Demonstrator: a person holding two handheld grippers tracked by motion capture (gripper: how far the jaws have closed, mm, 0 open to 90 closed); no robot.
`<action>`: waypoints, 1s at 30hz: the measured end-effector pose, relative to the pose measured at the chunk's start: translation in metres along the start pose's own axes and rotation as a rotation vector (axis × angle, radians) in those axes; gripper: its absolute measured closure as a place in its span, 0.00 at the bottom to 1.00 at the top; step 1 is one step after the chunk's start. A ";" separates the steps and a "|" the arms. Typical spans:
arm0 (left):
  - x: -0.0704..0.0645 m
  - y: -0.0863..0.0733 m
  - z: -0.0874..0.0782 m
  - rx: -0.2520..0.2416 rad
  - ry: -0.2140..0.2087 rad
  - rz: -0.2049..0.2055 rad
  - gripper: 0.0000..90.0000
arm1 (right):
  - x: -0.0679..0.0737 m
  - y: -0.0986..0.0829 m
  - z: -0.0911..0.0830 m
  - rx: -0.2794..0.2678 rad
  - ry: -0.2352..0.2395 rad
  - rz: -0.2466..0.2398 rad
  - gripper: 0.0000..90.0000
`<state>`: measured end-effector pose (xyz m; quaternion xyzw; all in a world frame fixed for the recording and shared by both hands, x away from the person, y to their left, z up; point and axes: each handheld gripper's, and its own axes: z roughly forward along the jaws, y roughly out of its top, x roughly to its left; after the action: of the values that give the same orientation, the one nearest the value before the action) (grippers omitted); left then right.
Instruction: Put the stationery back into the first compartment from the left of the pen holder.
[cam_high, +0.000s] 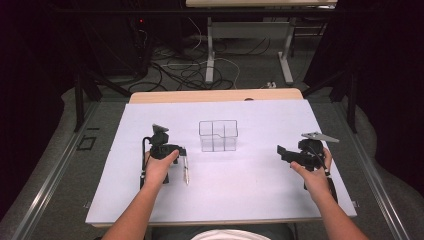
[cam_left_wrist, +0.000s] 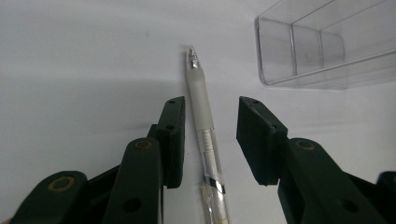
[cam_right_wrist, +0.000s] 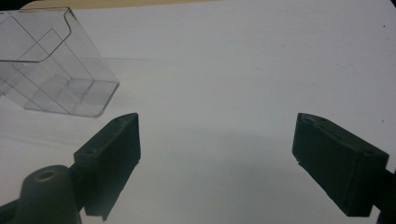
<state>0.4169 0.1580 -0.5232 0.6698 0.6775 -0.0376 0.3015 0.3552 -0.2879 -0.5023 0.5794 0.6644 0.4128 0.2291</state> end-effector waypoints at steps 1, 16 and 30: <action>0.000 0.000 0.001 0.006 -0.005 -0.007 0.70 | 0.000 0.000 0.000 0.000 -0.001 -0.004 0.16; 0.001 0.003 0.015 0.105 -0.001 -0.066 0.75 | -0.002 0.000 0.000 0.004 0.001 0.003 0.16; -0.001 0.007 0.019 0.156 0.015 -0.057 0.77 | -0.001 -0.001 0.003 0.012 0.011 -0.003 0.16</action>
<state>0.4302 0.1492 -0.5358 0.6720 0.6935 -0.0938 0.2423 0.3571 -0.2876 -0.5047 0.5774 0.6692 0.4115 0.2224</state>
